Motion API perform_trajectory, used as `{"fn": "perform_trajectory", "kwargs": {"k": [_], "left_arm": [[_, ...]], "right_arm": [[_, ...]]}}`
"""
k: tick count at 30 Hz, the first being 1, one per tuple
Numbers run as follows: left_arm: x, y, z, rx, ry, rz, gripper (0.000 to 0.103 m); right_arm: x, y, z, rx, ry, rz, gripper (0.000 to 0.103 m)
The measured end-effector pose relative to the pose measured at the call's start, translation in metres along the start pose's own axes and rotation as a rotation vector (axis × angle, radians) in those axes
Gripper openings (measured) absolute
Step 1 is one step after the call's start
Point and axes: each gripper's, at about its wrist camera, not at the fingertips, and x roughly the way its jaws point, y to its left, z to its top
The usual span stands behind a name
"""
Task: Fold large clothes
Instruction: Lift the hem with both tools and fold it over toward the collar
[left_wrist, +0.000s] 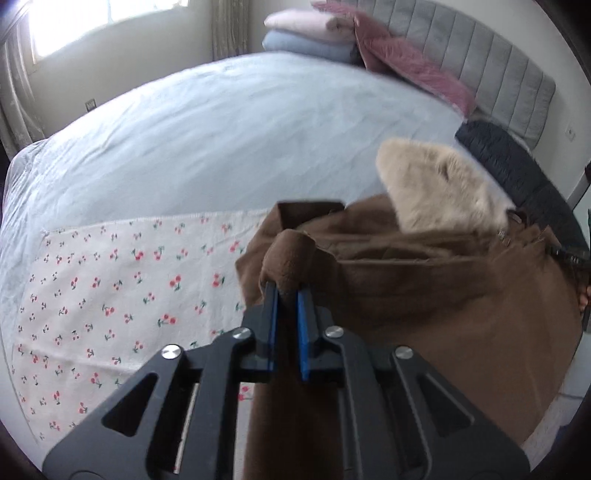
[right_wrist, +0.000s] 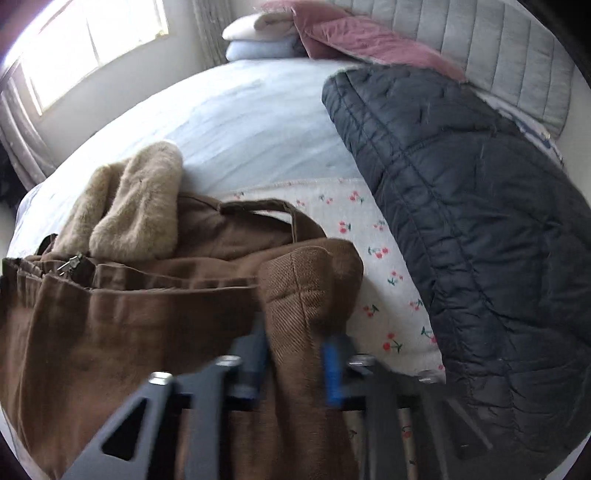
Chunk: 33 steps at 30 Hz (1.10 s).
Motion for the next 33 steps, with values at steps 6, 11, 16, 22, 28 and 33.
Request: {"fn": "perform_trajectory", "kwargs": {"k": [6,11,16,22,28,33], "left_arm": [[-0.052,-0.016,0.017,0.013,-0.228,0.088,0.008],[-0.071,-0.015,0.048,-0.038,-0.379,0.162,0.008],[-0.049,-0.005,0.090,-0.098,-0.451,0.249,0.008],[0.033,-0.005,0.115,-0.082,-0.365,0.367,0.007],[0.113,-0.004,0.092,-0.054,-0.225,0.419,0.007],[0.142,-0.012,0.087,-0.015,-0.135,0.468,0.008]], "right_arm": [[-0.063,0.007,0.005,0.027,-0.235,-0.036,0.010],[-0.096,0.021,0.046,0.046,-0.418,-0.107,0.010],[-0.081,0.033,0.104,0.092,-0.501,-0.148,0.010],[-0.009,0.058,0.148,0.050,-0.460,-0.222,0.010],[0.079,0.047,0.138,0.055,-0.321,-0.281,0.011],[0.116,0.040,0.133,0.052,-0.230,-0.291,0.018]]}}
